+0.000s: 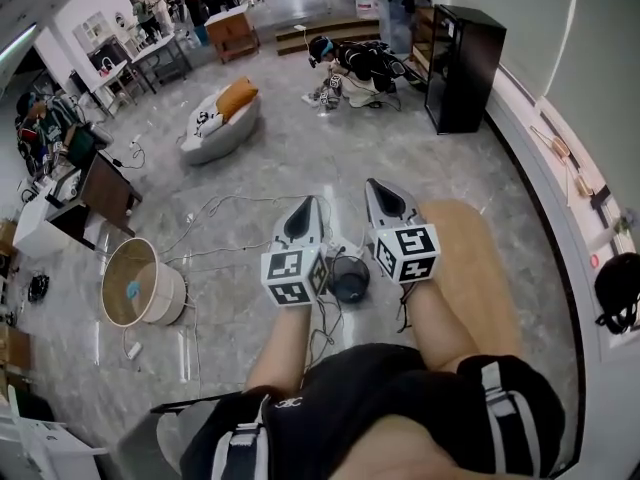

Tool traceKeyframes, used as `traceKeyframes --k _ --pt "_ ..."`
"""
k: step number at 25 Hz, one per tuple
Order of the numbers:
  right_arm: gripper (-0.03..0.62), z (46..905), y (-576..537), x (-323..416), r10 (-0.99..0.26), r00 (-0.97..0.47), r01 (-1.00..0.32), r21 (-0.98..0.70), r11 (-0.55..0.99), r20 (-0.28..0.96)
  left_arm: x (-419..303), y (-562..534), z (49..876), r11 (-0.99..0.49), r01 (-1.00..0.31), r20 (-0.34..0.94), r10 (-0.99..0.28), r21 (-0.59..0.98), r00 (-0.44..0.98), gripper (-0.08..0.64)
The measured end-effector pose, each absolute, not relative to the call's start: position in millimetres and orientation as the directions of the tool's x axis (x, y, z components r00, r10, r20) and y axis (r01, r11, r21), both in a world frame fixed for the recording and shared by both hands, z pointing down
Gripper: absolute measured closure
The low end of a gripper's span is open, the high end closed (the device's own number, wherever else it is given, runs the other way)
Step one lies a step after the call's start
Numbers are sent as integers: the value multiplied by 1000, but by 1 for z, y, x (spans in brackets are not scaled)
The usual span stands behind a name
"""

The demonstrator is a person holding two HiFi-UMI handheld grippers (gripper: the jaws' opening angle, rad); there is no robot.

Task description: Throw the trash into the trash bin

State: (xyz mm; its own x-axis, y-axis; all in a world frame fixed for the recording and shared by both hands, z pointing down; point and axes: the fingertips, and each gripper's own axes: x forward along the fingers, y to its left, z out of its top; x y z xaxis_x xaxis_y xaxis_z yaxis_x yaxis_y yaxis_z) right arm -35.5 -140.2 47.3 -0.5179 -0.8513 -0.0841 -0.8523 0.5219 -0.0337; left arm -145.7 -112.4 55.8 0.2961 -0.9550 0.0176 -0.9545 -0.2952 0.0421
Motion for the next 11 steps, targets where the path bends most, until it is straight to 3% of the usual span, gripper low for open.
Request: traceKeyframes --k 11 --pt "581 42 -147 -32 -850 -519 -849 -57 525 -92 -143 -114 56 -314 -949 36 -948 37 315 551"
